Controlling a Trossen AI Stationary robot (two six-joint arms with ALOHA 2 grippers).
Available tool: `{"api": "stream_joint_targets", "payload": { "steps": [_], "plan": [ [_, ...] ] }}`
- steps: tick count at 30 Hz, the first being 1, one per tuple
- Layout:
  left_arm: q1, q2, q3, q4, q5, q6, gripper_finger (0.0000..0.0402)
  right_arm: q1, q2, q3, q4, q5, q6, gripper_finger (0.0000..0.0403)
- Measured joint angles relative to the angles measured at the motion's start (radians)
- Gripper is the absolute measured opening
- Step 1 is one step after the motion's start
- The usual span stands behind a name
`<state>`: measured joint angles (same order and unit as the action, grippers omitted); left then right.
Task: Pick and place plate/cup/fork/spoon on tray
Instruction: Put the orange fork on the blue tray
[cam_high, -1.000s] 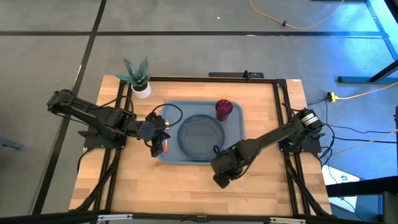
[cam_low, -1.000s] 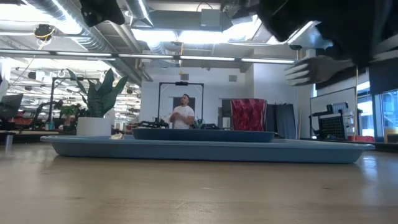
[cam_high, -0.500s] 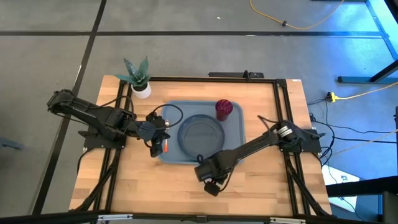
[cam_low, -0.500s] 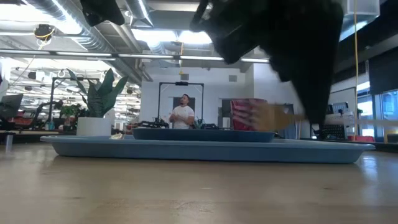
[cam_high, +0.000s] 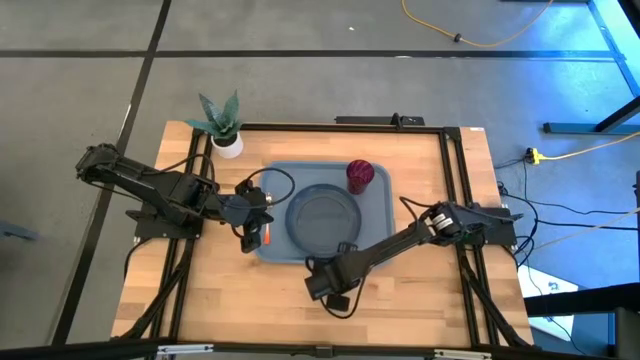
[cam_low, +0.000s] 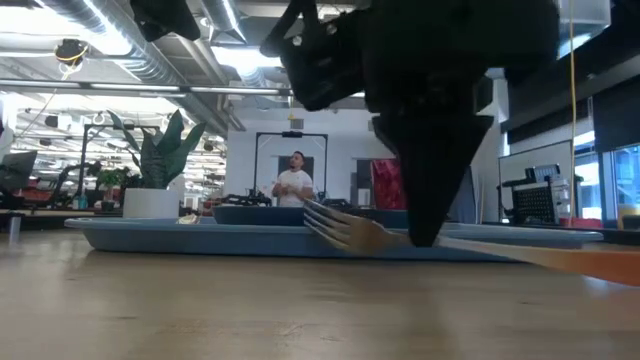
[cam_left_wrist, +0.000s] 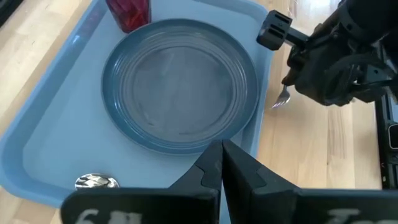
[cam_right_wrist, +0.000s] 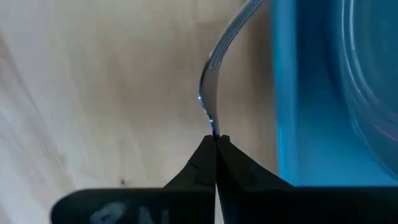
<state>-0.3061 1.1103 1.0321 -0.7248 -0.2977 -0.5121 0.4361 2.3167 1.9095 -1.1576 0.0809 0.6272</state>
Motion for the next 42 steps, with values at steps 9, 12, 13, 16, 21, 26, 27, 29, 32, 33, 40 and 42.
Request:
{"api": "stream_joint_targets", "payload": {
  "steps": [9,12,13,16,21,26,27,29,32,33,40,42],
  "plan": [
    [0.0,0.0,0.0,0.0,0.0,0.002,0.0,0.007,0.0,-0.001,0.053,0.005,-0.009,0.0006],
    [0.0,0.0,0.0,0.0,0.0,0.002,0.0,0.006,0.0,-0.001,0.075,0.005,-0.008,0.002],
    [0.0,0.0,0.0,0.0,0.0,0.002,0.0,0.006,0.0,-0.001,0.077,0.005,-0.007,0.0024],
    [0.0,0.0,0.0,0.0,0.0,0.002,0.0,0.006,0.0,-0.001,0.081,0.005,-0.006,0.0031],
    [0.0,0.0,0.0,0.0,0.0,0.002,0.0,0.006,-0.001,-0.001,0.103,0.005,-0.004,0.0033],
    [0.0,0.0,0.0,0.0,0.006,0.002,0.0,0.006,-0.003,0.008,0.063,-0.018,-0.004,0.0034],
    [0.0,0.0,0.0,0.0,0.016,0.001,0.0,0.006,-0.003,0.023,0.029,-0.018,-0.003,0.0034],
    [0.0,0.0,0.0,0.0,0.039,0.001,0.0,0.007,-0.004,0.074,-0.048,-0.01,-0.004,0.0034],
    [-0.001,0.0,0.0,0.0,0.047,0.001,0.0,0.01,-0.007,0.166,-0.185,0.003,-0.004,0.0034],
    [-0.001,0.0,0.0,0.0,0.049,0.001,0.0,0.012,-0.007,0.199,-0.219,0.005,-0.003,0.0034],
    [0.003,0.0,0.0,0.003,0.103,-0.002,0.0029,0.014,-0.009,0.378,-0.422,0.066,0.058,0.0035],
    [0.01,0.001,0.0,0.014,0.113,-0.001,0.0043,0.014,-0.019,0.41,-0.41,0.069,0.078,0.0035]
  ]
}}
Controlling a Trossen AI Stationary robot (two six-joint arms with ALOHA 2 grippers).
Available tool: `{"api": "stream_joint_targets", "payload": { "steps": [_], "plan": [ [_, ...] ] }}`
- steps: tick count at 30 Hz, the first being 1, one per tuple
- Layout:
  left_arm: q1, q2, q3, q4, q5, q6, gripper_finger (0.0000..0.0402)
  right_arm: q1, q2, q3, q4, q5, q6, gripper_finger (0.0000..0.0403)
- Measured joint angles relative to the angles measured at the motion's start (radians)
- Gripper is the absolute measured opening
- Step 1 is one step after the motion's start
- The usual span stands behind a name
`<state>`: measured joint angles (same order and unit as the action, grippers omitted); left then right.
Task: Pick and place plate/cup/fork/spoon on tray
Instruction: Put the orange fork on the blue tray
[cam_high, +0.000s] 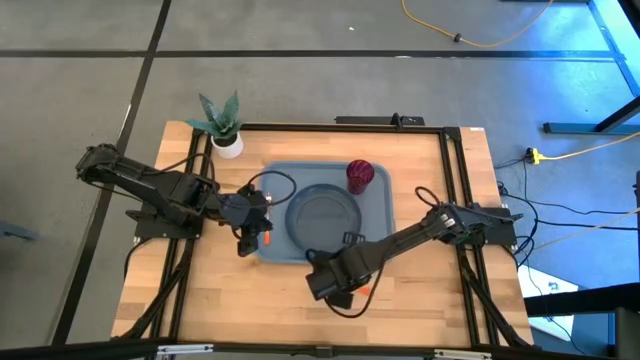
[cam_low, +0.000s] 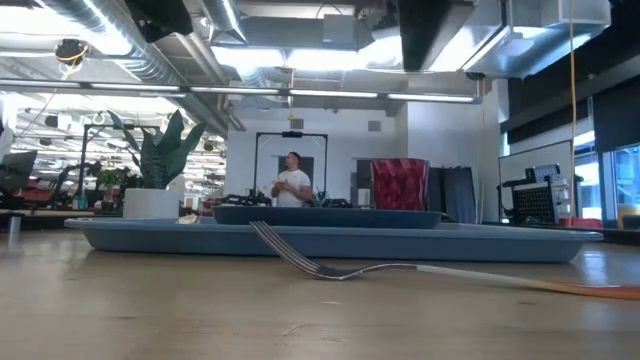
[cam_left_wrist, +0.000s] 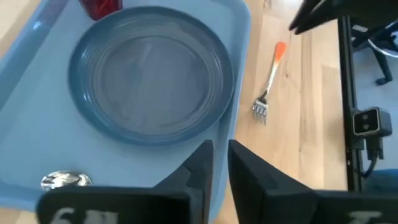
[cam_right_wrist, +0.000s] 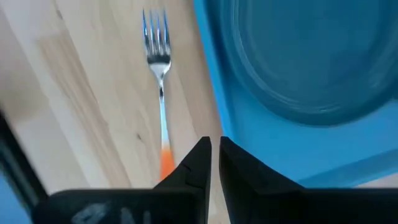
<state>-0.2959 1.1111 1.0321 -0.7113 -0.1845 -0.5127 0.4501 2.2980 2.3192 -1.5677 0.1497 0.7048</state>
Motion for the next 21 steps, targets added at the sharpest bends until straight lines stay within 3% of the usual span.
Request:
{"api": "stream_joint_targets", "payload": {
  "steps": [6,10,15,21],
  "plan": [
    [-0.001,0.021,0.0,0.108,0.021,0.114,0.0067,0.008,-0.084,0.016,-0.01,0.001,0.138,0.0035],
    [-0.018,0.065,-0.001,0.209,0.02,0.292,0.0068,0.028,-0.172,0.016,-0.006,0.086,0.187,0.0035],
    [-0.044,0.141,-0.001,0.237,0.023,0.489,0.0069,0.082,-0.305,0.016,-0.005,0.21,0.181,0.0035],
    [-0.071,0.277,-0.001,0.331,0.014,0.675,0.0069,0.16,-0.45,0.016,-0.004,0.274,0.096,0.0035]
  ]
}}
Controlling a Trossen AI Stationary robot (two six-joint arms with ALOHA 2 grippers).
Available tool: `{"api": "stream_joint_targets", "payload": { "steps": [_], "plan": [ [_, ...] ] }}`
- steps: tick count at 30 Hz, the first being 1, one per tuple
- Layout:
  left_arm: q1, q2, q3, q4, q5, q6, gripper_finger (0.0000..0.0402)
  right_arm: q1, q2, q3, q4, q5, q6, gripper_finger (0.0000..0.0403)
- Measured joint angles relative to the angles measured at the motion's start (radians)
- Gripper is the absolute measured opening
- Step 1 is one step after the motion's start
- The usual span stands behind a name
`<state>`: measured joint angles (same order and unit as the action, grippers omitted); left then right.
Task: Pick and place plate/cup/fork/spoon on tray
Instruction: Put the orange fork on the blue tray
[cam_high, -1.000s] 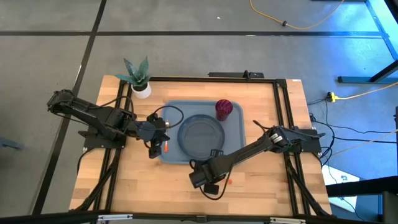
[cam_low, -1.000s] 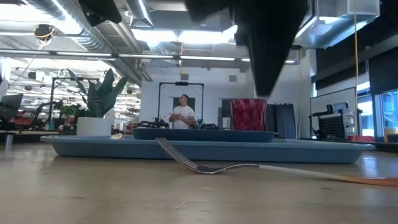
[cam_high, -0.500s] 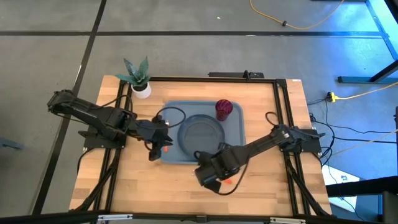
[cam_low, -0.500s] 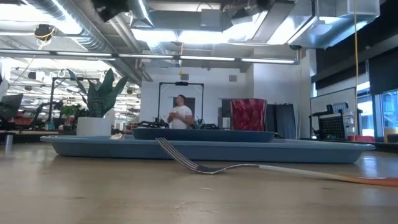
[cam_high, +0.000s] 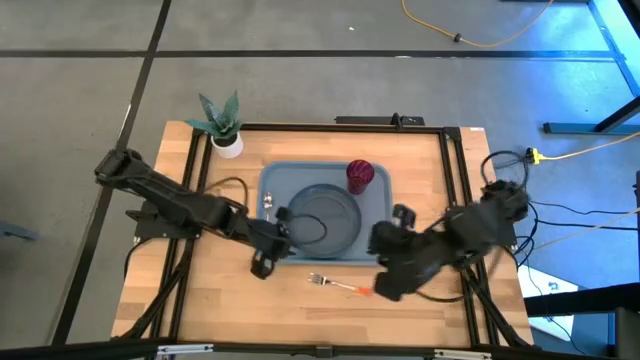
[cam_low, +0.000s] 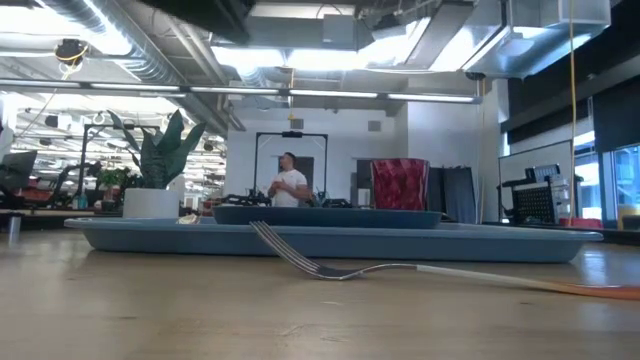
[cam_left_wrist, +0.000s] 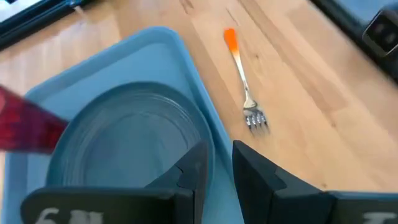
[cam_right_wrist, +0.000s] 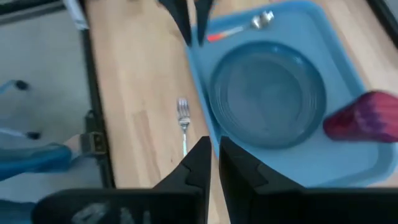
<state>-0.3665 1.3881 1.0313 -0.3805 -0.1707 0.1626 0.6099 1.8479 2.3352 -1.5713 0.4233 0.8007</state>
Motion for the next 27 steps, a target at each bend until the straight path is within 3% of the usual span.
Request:
{"api": "stream_joint_targets", "payload": {
  "steps": [6,11,15,20,27],
  "plan": [
    [-0.028,0.164,0.0,0.107,-0.022,0.043,0.0069,0.069,-0.117,0.0,0.0,0.004,-0.021,0.0035],
    [-0.095,0.268,0.0,0.105,-0.127,0.097,0.0069,0.117,-0.178,0.0,0.0,0.03,-0.033,0.0035],
    [-0.154,0.321,0.0,0.11,-0.187,0.23,0.0069,0.141,-0.205,0.0,0.0,0.031,-0.051,0.0035],
    [-0.188,0.383,0.0,0.113,-0.173,0.378,0.0069,0.151,-0.212,0.0,0.0,0.031,-0.047,0.0035],
    [-0.192,0.427,0.0,0.167,-0.215,0.467,0.0069,0.151,-0.212,0.0,0.0,0.031,-0.045,0.0035]
  ]
}}
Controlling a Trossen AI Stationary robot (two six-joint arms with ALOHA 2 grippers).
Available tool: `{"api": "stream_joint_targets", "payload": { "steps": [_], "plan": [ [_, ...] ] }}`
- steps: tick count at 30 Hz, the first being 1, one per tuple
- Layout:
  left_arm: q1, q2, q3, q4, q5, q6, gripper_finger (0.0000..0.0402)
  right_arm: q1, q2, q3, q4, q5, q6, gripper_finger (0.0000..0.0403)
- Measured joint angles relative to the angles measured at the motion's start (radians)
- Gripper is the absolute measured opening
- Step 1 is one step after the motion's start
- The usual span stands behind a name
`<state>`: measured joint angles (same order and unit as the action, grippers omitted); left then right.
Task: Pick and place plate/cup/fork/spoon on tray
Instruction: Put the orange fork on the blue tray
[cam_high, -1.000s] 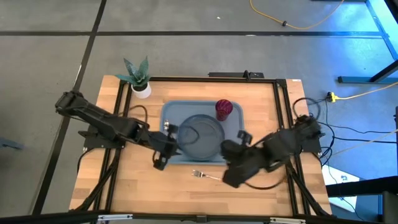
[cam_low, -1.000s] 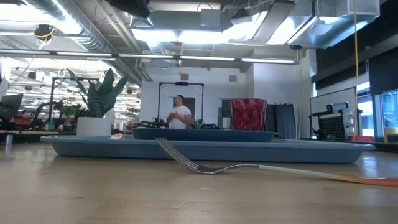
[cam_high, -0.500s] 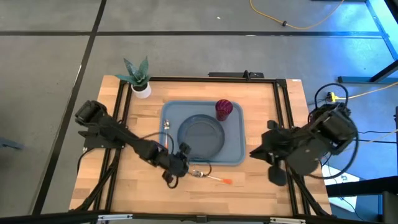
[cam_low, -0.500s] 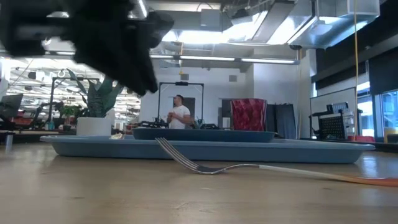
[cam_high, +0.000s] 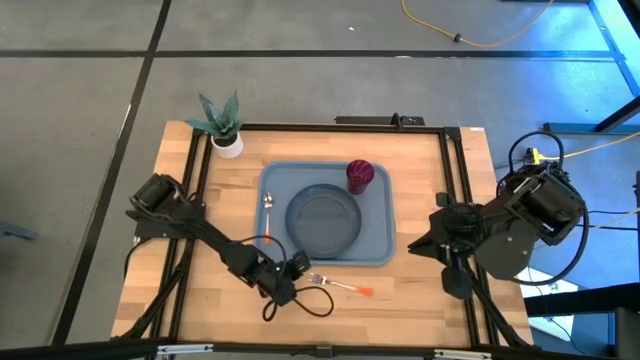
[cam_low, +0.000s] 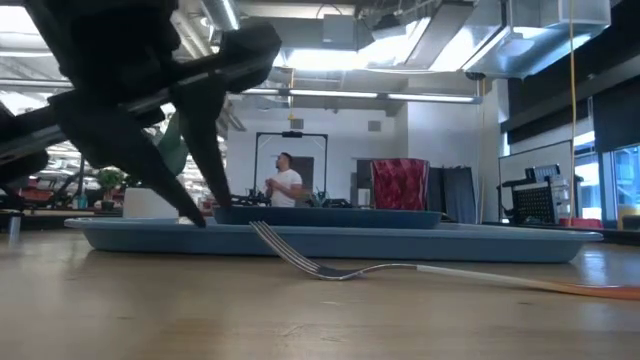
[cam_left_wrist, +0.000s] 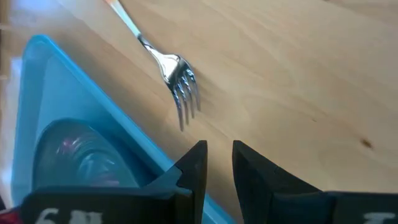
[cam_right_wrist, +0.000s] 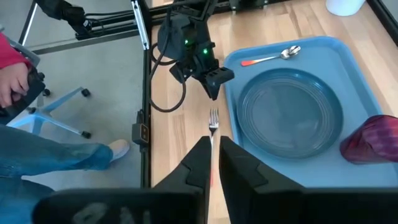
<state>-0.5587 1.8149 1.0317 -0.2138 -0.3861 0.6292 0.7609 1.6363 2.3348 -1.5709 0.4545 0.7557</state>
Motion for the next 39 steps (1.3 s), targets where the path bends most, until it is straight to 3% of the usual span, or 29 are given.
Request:
{"api": "stream_joint_targets", "payload": {
  "steps": [18,26,34,39],
  "plan": [
    [0.011,0.057,0.0,0.13,0.001,0.113,0.0069,0.0,0.0,0.0,0.0,0.016,0.054,0.0035],
    [0.01,0.058,0.0,0.158,-0.056,0.116,0.0069,0.0,0.0,0.0,0.0,0.016,0.077,0.0035],
    [0.011,0.058,0.0,0.162,0.024,0.117,0.0069,0.0,0.0,0.0,0.0,0.016,0.076,0.0035],
    [0.02,0.058,0.0,0.178,-0.017,0.166,0.0069,0.0,0.0,0.0,0.0,0.016,0.077,0.0035]
  ]
}}
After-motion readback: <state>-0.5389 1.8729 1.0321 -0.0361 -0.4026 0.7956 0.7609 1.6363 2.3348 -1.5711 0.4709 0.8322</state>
